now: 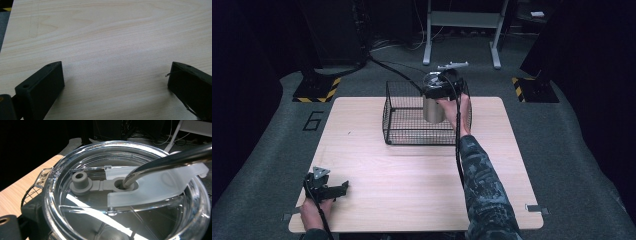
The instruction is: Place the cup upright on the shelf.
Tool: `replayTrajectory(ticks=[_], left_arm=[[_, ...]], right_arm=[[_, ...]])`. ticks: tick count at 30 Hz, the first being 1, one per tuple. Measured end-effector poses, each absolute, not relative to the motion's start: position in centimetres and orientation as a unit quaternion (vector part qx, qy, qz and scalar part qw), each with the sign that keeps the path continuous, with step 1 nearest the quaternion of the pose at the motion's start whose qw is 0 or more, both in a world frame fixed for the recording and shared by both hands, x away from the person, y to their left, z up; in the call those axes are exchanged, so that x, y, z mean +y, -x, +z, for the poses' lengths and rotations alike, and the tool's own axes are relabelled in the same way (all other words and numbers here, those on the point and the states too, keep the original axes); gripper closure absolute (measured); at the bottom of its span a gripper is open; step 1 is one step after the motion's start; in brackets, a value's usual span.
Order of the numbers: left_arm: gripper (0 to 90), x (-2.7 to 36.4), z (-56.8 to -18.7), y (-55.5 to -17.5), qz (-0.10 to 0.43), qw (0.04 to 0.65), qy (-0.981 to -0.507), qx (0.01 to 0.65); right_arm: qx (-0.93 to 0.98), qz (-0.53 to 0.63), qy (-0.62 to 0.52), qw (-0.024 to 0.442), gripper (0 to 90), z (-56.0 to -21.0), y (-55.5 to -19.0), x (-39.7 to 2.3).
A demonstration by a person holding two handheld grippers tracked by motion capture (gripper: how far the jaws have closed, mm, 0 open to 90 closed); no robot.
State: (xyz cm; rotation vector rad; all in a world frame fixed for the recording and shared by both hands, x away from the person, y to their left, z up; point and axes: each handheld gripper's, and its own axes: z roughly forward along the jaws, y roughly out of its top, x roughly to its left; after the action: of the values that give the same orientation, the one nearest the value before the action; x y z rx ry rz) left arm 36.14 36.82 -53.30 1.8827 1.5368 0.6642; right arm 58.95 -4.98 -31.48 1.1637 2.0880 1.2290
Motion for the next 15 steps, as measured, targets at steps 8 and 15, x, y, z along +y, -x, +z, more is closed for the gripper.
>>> replayTrajectory(ticks=[8,15], left_arm=[[0.5,36.9,-53.3,-36.1,0.248,0.302,-0.715,0.579],[0.5,36.9,-53.3,-36.1,0.248,0.302,-0.715,0.579]], right_arm=[[0.758,0.439,-0.427,0.225,3.9,-32.3,-59.6,-4.7],[0.754,0.437,-0.438,0.221,3.9,-33.3,-59.9,-4.4]])
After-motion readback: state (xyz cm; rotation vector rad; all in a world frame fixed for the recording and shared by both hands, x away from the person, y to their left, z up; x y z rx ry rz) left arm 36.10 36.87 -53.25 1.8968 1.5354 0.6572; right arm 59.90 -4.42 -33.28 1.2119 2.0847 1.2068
